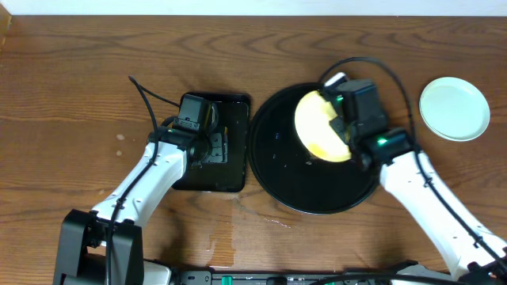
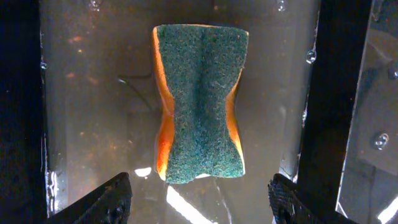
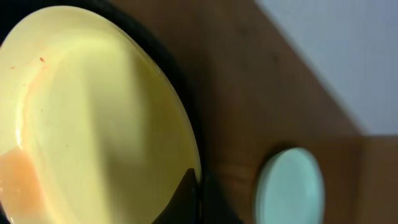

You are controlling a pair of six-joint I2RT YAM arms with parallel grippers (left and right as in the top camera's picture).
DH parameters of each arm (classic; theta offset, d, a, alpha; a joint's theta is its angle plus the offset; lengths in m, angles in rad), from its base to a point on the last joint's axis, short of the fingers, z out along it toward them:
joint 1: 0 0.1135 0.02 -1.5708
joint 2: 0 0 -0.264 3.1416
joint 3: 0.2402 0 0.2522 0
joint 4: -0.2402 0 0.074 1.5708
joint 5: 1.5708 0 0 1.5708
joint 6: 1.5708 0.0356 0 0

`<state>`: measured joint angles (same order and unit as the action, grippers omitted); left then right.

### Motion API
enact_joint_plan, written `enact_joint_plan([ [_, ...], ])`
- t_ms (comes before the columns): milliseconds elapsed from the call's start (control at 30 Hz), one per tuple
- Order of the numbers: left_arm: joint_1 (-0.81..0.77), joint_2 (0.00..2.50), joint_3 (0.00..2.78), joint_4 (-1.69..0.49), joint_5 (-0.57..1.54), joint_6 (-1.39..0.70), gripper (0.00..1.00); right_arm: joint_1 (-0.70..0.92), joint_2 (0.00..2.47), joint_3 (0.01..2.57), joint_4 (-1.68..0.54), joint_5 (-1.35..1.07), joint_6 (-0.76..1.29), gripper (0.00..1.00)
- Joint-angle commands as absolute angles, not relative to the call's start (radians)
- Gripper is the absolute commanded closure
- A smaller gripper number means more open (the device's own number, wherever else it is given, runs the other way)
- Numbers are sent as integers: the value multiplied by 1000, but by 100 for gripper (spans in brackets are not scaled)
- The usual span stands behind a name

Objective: Clean dirty plates on tray and stack at the side
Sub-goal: 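Carry the yellow plate right and set it on the green plates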

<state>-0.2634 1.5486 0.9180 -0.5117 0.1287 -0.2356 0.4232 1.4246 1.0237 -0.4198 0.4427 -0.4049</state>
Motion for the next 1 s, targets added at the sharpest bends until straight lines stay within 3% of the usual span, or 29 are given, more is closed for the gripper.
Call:
enact_joint_plan([
  [0,-260,1549,916,-511,131,-233,28,500,1406,1028,-388,635,-455,99],
  [333,-260,1549,916,-511,131,-233,28,667,1406,1028,-302,872,-531,99],
  [733,-260,1549,916,-511,131,-233,28,682,1406,1028,-196,928,-627,99],
  [967,-260,1549,916,-511,131,-233,28,679,1406,1028,-191,927,-569,99],
])
